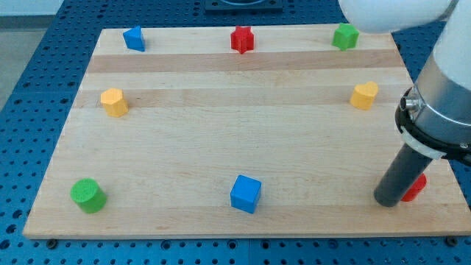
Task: Push the red circle to the left side of the heart
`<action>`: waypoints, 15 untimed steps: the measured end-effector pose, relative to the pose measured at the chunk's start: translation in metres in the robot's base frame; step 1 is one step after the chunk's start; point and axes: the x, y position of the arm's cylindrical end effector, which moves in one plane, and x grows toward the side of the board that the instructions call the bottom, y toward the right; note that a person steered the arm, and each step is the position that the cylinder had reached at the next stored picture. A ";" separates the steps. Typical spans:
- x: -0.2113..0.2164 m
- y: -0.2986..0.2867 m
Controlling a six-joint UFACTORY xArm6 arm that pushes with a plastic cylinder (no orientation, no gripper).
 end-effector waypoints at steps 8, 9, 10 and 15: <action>-0.016 0.033; -0.038 0.033; -0.067 0.034; -0.126 0.030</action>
